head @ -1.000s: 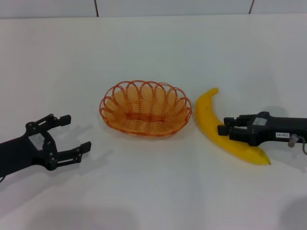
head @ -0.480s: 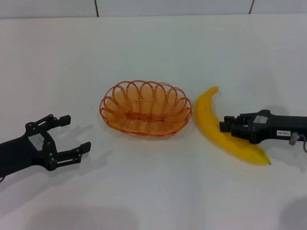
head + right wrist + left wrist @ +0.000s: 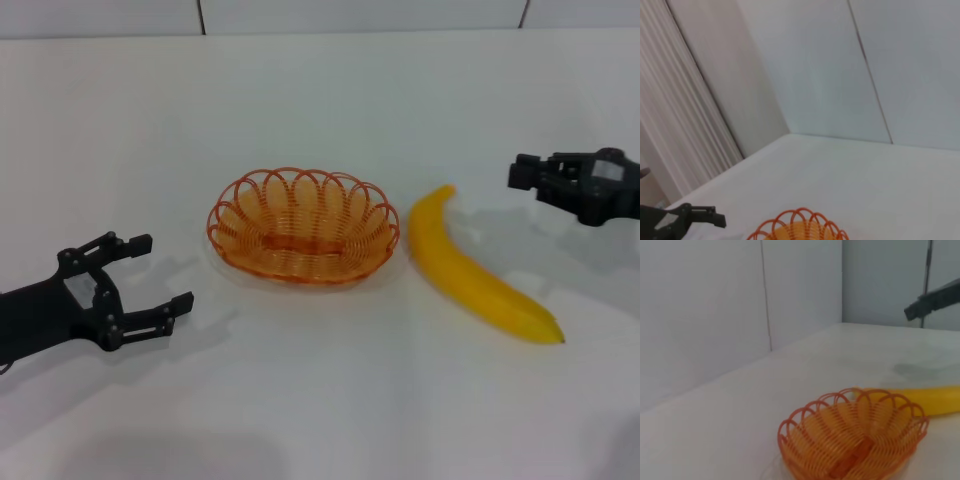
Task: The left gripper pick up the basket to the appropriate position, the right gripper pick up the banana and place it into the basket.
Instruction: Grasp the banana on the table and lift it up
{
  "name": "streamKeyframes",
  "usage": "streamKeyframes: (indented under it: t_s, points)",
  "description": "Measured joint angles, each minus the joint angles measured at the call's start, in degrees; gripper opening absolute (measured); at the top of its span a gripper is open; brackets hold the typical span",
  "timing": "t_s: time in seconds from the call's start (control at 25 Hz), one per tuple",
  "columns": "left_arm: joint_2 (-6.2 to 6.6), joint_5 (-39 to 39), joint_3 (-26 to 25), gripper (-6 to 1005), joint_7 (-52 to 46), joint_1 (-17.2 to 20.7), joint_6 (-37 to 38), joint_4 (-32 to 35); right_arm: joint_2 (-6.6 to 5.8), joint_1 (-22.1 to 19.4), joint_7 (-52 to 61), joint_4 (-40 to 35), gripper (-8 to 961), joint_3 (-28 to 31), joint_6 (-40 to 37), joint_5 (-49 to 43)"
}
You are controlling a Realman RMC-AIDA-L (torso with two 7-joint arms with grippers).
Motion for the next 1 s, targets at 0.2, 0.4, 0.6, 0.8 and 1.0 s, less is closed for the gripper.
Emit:
streamKeyframes:
  t_s: [0.2, 0.4, 0.6, 0.8, 1.0]
  points:
    - [-0.09, -0.1, 0.2, 917, 0.3, -0.4, 0.1, 0.0, -0.8, -0.2, -0.7, 1.0, 189, 0.5, 0.2, 2.9]
    - [-0.03, -0.1, 0.0, 917, 0.3, -0.4, 0.1, -0.7, -0.13, -1.1, -4.0, 1.0, 197, 0.4, 0.6, 5.8]
    - [-0.03, -0.2, 0.0, 916, 0.3, -0.5, 0.1, -0.7, -0.03, -0.9, -5.5, 1.1, 255, 0.0, 0.2, 5.6]
    - [-0.04, -0.2, 0.0, 916, 0.3, -0.5, 0.2, -0.8, -0.03, -0.9, -5.0, 1.7, 448, 0.3, 0.1, 5.8]
    - [-0.04, -0.2, 0.0, 916, 0.3, -0.5, 0.2, -0.8, -0.05, -1.2, -4.4, 2.0, 678, 0.5, -0.2, 6.1]
